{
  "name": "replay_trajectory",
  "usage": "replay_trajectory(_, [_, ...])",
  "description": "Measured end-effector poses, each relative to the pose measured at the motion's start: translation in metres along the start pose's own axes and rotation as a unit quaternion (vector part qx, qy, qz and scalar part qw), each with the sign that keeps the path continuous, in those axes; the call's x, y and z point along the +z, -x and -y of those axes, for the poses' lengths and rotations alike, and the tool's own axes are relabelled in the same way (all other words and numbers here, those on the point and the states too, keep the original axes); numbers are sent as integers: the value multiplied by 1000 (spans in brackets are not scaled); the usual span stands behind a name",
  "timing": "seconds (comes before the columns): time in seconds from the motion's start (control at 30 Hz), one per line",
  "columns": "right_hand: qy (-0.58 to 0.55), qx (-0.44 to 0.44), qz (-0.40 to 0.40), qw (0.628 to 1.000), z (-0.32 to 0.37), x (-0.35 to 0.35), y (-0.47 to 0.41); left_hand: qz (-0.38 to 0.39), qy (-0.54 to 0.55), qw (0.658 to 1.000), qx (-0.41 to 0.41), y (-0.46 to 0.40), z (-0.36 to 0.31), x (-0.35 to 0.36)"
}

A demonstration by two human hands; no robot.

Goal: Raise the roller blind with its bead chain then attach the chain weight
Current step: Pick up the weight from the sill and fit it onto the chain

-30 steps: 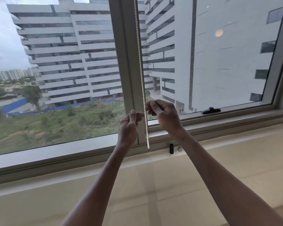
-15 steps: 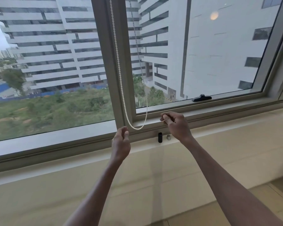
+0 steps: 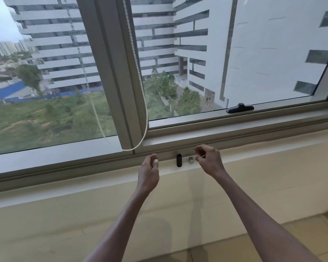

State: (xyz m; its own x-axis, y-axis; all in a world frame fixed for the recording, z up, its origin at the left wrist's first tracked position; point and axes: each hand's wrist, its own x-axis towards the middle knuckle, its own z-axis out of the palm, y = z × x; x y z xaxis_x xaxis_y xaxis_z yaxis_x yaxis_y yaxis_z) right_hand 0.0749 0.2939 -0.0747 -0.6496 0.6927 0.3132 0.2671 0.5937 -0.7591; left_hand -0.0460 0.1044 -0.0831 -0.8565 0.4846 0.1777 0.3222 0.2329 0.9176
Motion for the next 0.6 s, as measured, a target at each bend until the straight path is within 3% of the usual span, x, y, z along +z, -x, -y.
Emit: replay_trajectory(0.6, [120, -50, 153, 980, -79, 47, -49, -53, 45, 995, -78, -17, 6, 46])
